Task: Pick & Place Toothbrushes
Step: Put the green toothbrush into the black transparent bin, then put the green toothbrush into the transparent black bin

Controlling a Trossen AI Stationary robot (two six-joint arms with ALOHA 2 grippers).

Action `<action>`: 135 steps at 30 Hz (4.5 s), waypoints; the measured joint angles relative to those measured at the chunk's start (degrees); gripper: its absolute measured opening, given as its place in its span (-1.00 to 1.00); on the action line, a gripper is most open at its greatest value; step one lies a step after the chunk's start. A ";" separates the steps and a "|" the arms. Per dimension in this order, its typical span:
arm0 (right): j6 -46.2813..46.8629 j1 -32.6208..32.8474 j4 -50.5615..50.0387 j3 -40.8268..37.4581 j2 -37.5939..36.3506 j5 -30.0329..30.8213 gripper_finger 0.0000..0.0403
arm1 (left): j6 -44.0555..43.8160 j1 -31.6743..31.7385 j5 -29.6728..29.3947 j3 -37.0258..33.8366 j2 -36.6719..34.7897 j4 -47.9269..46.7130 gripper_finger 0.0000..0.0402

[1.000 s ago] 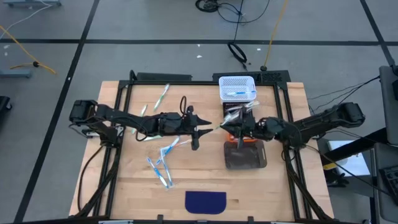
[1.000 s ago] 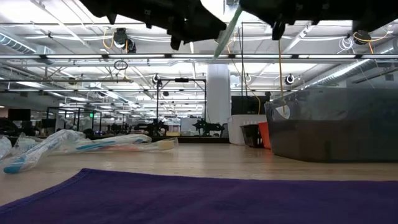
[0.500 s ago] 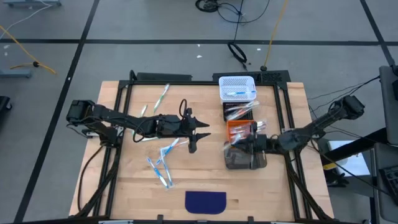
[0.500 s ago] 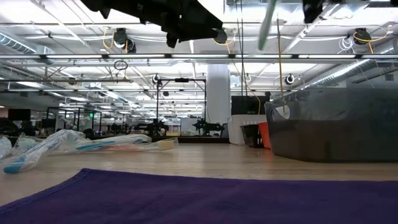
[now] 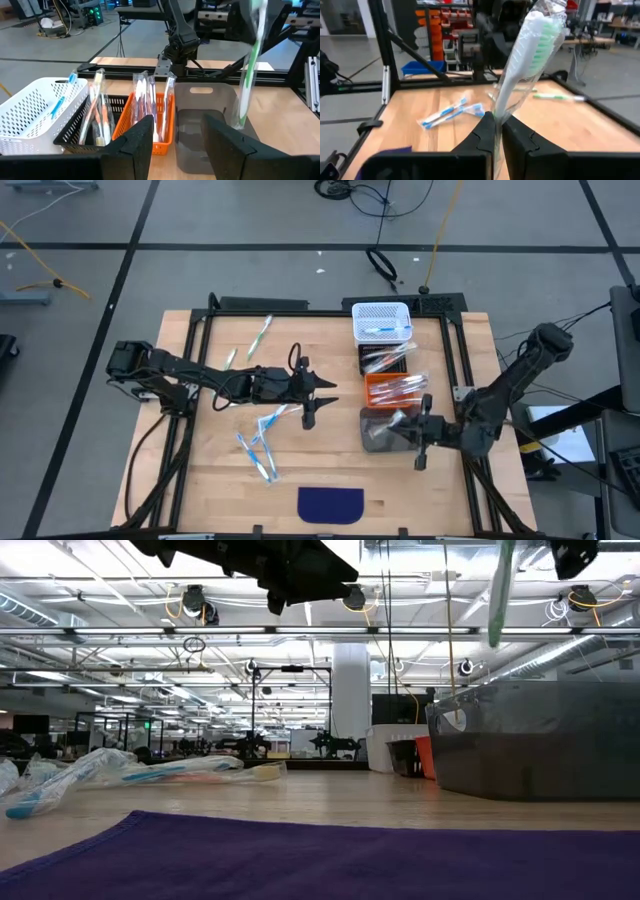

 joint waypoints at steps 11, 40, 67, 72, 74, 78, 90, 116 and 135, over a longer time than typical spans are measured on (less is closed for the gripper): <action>9.16 -1.91 -4.27 -0.14 3.96 -0.23 -0.96 | 0.34 0.00 0.04 0.00 0.00 -0.04 -0.16; 12.40 -3.32 -4.96 -4.83 2.14 -0.32 -0.11 | 1.25 0.09 0.07 0.00 0.02 -0.07 -0.16; -2.24 -6.33 5.60 -4.83 -4.61 -7.02 -0.18 | -10.81 2.65 -18.87 0.04 -5.39 -31.69 -0.16; -6.03 -12.73 13.44 -4.87 -0.13 -16.95 -0.18 | -16.45 10.78 -20.79 -0.13 -7.87 -45.65 -0.16; -6.18 -15.31 15.63 -4.87 1.53 -20.35 -0.17 | -17.33 15.47 -18.94 -0.17 -8.35 -48.77 -0.16; -6.18 -19.37 19.49 -4.85 4.76 -27.45 -0.18 | -17.51 25.10 -13.93 -0.29 -8.00 -54.01 -0.16; -6.18 -22.60 24.71 -4.83 9.05 -33.52 -0.18 | -12.07 42.51 -2.14 -3.63 -4.67 -51.45 -0.16; -6.18 -22.60 24.98 -4.81 9.02 -33.59 -0.19 | -10.44 46.67 -4.64 -4.17 9.71 -48.41 -0.16; -5.97 -22.60 25.04 -4.79 9.02 -33.59 -0.21 | -9.35 46.01 -5.04 -4.59 8.50 -48.86 -0.96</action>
